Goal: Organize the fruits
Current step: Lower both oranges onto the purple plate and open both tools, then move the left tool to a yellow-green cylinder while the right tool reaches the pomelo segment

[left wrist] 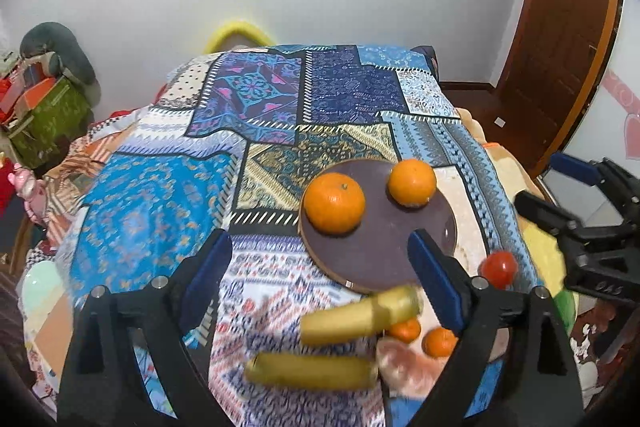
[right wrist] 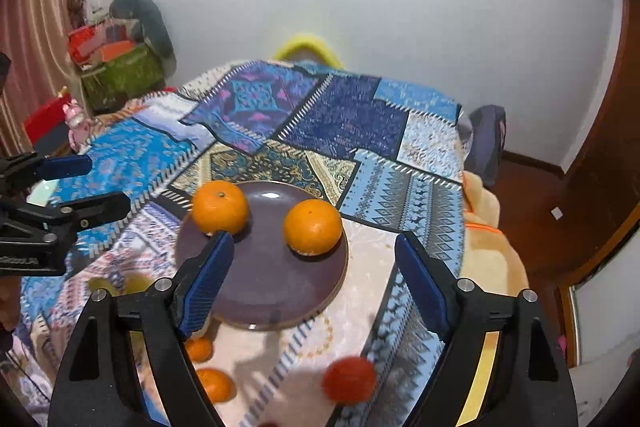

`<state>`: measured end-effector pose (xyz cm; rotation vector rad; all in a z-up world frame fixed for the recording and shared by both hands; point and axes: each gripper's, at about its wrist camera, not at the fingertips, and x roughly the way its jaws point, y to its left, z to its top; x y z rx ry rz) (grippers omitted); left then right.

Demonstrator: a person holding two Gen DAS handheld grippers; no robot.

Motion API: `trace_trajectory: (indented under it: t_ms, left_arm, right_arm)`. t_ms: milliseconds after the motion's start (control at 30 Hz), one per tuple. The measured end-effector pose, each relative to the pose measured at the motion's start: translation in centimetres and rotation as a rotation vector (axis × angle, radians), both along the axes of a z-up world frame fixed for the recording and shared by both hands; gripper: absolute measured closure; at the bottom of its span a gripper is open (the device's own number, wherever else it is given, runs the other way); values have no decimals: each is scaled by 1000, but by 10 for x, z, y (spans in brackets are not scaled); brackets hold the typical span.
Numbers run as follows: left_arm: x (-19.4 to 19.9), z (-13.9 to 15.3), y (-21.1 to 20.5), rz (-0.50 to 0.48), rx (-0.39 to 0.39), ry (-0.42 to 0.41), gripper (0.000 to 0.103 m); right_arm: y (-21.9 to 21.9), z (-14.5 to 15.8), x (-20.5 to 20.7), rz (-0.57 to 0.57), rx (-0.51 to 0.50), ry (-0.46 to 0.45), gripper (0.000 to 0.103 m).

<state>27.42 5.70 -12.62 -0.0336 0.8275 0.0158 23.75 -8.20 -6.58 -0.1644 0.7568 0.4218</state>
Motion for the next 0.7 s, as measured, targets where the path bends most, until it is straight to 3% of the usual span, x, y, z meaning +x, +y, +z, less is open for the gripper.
trace_trajectory:
  t_ms: [367,700]
  left_arm:
    - [-64,-44,5,34,-2,125,8]
    - [-74,-102,-11,11,3,260,8]
  right_arm:
    - [-5,-1,-62,-1,-8,-11,19]
    - [8,-40,-90,27,-12,88,19]
